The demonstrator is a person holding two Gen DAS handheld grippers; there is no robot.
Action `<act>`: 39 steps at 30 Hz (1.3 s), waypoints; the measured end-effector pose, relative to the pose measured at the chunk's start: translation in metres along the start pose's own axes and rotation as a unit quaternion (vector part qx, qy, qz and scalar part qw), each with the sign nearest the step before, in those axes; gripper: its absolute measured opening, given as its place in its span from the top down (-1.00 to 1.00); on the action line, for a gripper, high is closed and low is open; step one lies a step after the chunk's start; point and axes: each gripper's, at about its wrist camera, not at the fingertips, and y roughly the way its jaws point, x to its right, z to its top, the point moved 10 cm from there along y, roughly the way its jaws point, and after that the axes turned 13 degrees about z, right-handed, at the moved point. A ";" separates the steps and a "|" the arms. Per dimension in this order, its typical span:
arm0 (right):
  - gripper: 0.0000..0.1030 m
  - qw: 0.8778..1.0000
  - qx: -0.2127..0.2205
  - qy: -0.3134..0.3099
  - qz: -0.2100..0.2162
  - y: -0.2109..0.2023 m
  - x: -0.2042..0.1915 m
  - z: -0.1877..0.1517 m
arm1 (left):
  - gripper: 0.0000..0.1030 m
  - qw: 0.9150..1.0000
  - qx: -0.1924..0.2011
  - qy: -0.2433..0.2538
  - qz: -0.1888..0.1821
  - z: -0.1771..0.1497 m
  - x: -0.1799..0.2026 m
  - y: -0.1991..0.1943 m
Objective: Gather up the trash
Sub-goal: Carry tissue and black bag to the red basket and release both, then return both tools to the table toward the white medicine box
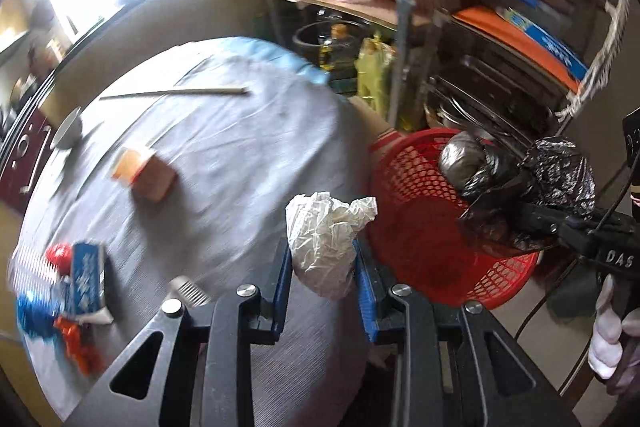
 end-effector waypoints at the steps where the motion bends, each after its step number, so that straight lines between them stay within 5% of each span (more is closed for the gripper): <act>1: 0.15 1.000 0.002 0.008 -0.003 -0.001 0.008 -0.002 | 0.39 1.000 0.000 0.009 -0.001 0.004 0.009 0.002; 10: 0.01 0.998 0.006 0.051 -0.028 -0.006 0.058 -0.008 | 0.35 0.998 0.010 0.059 0.005 0.019 0.056 0.014; 14: -0.05 0.997 0.014 0.059 -0.050 -0.012 0.074 -0.005 | -0.05 0.997 0.013 0.072 0.006 0.024 0.071 0.023; 21: -0.05 0.995 0.044 0.054 -0.072 -0.031 0.075 0.012 | -0.26 0.997 0.037 0.062 -0.019 0.033 0.075 0.017; 30: -0.06 0.996 0.049 0.023 -0.066 -0.024 0.037 0.031 | -0.26 0.998 0.056 0.031 0.004 0.029 0.031 -0.005; 39: -0.06 0.999 0.007 -0.047 -0.018 0.022 -0.047 0.029 | -0.34 0.994 0.048 -0.039 0.094 -0.007 -0.065 -0.027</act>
